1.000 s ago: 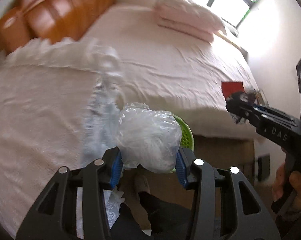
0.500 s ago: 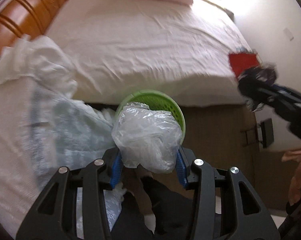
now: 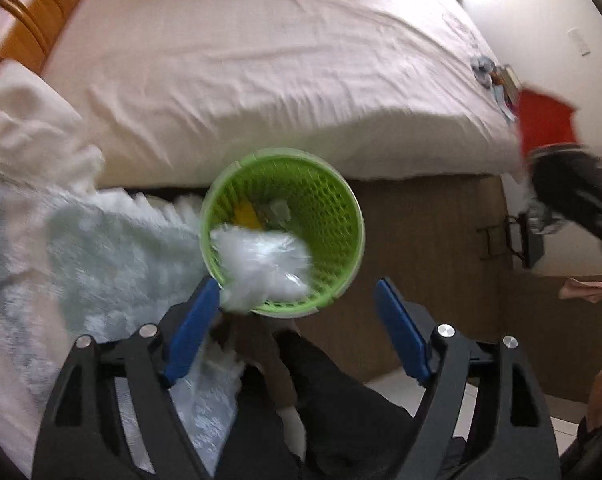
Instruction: Collect trash
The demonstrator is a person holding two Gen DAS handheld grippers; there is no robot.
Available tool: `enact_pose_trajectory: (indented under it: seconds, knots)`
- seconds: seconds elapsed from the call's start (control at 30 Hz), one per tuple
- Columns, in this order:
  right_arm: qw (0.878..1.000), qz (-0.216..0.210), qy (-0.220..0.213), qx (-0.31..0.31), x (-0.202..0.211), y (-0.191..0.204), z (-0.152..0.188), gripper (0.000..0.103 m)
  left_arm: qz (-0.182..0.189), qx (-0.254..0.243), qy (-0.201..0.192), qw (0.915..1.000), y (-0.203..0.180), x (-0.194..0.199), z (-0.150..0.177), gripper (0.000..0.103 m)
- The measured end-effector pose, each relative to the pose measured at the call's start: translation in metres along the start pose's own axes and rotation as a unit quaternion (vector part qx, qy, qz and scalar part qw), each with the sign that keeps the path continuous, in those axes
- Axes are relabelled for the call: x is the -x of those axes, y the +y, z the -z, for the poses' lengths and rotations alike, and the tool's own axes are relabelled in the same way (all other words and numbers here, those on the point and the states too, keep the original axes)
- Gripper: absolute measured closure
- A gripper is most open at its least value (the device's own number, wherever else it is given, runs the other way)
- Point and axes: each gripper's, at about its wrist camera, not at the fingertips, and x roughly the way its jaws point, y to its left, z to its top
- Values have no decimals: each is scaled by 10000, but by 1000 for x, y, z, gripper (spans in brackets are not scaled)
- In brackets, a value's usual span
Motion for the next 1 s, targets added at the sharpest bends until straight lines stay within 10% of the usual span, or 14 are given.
enact_pose_trajectory:
  seconds: [0.43,0.6,1.0]
  knots:
    - [9993,-20,370,41,-50,0,-7,69,-579,270,-1562,9857,21,110,24,8]
    - [9948,73,984,255,-90,16,-5,14,-602,501,-1744,9816,36,127,32,8]
    - [9960,196,865,116,-61,44,-22,3,-956,1118,-2129,9659,78,158,65,8]
